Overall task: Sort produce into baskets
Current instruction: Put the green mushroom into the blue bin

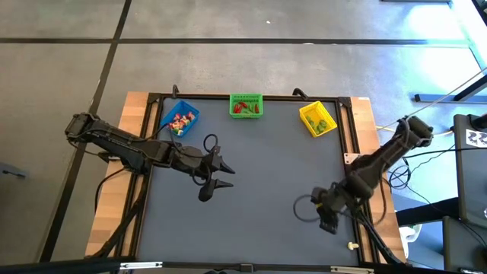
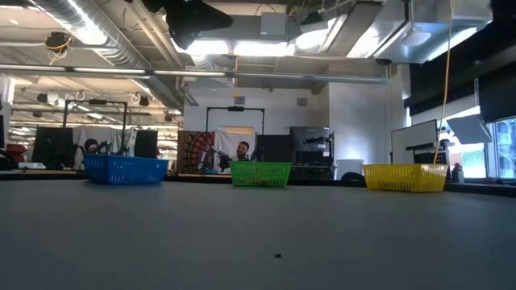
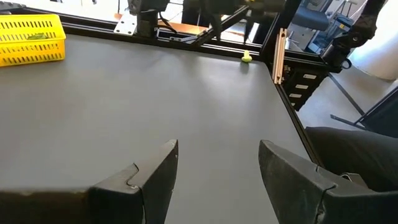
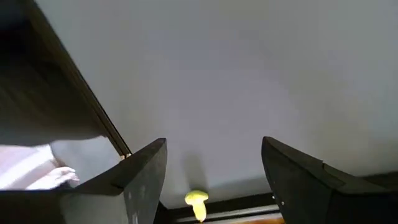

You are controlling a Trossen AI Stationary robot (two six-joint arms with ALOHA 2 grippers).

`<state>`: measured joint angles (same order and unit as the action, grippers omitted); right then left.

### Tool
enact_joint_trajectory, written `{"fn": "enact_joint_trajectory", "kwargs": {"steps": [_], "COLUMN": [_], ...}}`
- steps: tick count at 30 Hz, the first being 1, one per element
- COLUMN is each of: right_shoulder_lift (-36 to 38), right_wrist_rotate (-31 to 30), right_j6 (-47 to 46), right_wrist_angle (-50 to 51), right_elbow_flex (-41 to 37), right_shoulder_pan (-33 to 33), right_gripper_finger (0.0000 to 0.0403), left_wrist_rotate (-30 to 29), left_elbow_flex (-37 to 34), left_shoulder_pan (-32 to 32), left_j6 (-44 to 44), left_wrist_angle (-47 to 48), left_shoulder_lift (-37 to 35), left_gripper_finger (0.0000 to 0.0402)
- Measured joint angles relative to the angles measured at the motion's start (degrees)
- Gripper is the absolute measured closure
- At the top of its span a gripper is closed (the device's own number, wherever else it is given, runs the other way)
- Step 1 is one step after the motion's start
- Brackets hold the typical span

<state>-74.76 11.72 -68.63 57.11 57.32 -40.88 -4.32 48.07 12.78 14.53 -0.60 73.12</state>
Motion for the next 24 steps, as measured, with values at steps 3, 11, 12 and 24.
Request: {"fn": "enact_joint_trajectory", "kwargs": {"steps": [3,11,12,24], "right_shoulder_lift": [-2.5,-11.2,-12.2,-19.6], "right_wrist_rotate": [-2.1,3.4,4.6,11.6], "right_j6": [-1.1,-2.1,-2.1,-5.3], "right_wrist_angle": [-2.8,-7.9,-8.2,-13.0], "right_elbow_flex": [0.0,0.0,0.0,0.0], "right_shoulder_pan": [-4.3,-13.0,-13.9,-22.8], "right_gripper_finger": [0.0141,0.0141,0.0141,0.0143], "left_wrist_rotate": [0.0,0.0,0.0,0.0], "left_elbow_flex": [0.0,0.0,0.0,0.0], "left_shoulder_pan": [0.0,0.0,0.0,0.0], "left_j6": [0.1,0.4,0.4,0.3], "left_wrist_angle": [0.0,0.0,0.0,0.0], "left_shoulder_lift": [0.0,0.0,0.0,0.0], "left_gripper_finger": [0.0183,0.0182,0.0182,0.0182]}}
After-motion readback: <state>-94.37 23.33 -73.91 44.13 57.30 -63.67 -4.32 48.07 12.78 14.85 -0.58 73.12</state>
